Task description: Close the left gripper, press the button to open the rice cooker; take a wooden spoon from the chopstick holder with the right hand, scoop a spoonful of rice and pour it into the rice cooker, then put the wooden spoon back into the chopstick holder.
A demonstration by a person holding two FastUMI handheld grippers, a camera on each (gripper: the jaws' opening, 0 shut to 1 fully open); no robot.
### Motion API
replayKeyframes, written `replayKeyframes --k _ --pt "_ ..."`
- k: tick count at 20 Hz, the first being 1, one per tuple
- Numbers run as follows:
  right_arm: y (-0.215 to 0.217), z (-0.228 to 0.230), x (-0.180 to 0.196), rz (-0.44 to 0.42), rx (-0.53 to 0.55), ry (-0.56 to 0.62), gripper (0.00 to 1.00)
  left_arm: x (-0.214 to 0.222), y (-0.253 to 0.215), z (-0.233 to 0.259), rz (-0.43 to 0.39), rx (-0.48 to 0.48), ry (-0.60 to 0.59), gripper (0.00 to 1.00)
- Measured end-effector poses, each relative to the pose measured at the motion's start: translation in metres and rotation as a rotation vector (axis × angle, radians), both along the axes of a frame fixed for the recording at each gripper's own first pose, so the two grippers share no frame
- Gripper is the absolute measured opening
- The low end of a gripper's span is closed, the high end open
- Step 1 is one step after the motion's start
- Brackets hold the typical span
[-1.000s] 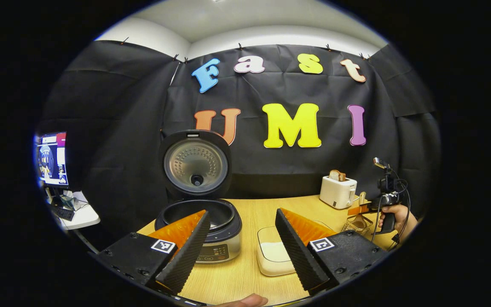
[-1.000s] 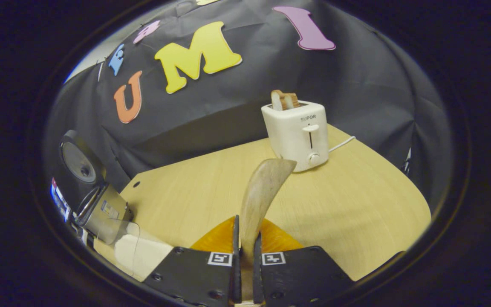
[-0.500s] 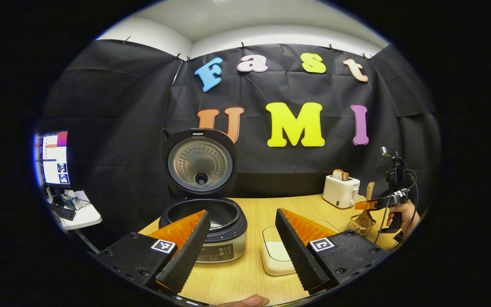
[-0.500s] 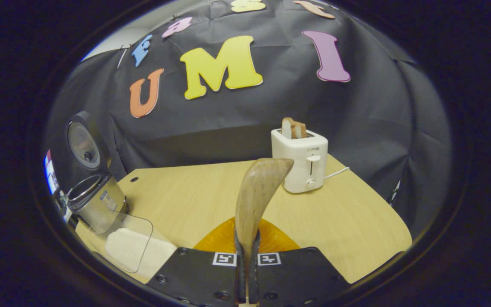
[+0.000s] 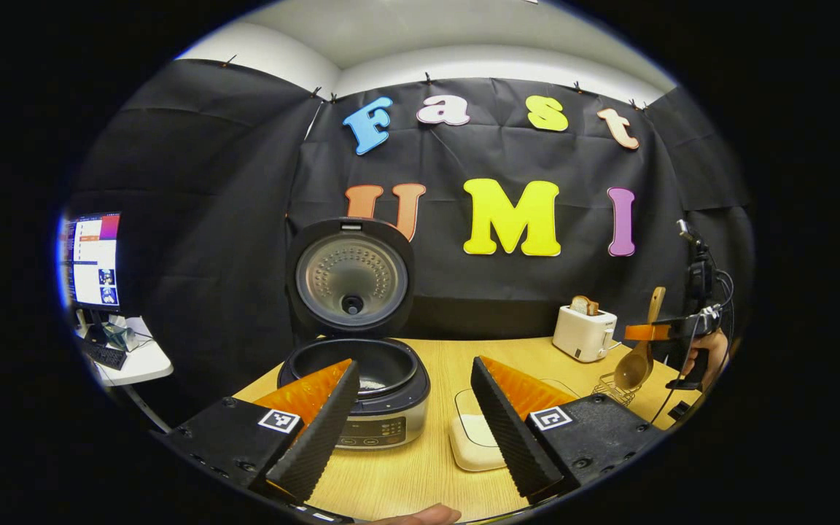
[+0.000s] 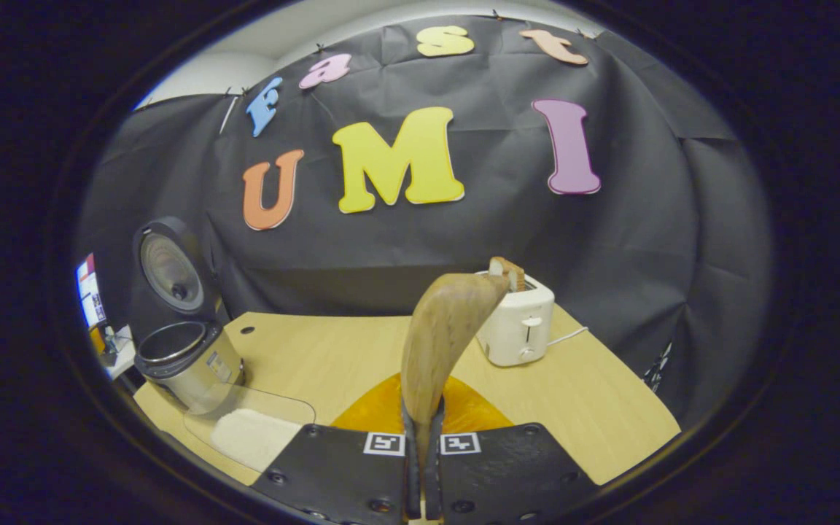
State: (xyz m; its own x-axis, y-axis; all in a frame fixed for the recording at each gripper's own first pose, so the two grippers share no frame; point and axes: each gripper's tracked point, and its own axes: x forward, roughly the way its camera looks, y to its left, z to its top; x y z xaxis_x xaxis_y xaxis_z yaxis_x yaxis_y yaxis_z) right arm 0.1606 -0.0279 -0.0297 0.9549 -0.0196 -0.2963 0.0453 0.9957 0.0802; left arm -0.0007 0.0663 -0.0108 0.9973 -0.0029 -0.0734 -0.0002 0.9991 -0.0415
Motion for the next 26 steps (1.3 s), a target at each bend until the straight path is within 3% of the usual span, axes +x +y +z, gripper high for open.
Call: replayKeyframes --k 11,16,21,26 --pt "0.108 0.046 -0.01 0.128 -0.014 -0.096 0.03 0.001 0.018 -0.003 0.032 -0.009 0.01 0.99" --pt "0.176 0.015 0.002 0.212 0.005 -0.057 0.03 0.001 0.016 0.002 0.031 -0.012 -0.002 0.98" --pt "0.201 -0.048 0.021 0.181 -0.065 -0.025 0.03 0.0 0.024 0.0 0.037 0.006 0.002 0.98" --pt "0.193 -0.087 0.032 0.114 -0.033 0.073 0.03 0.006 0.025 -0.005 0.021 -0.021 0.014 0.98"
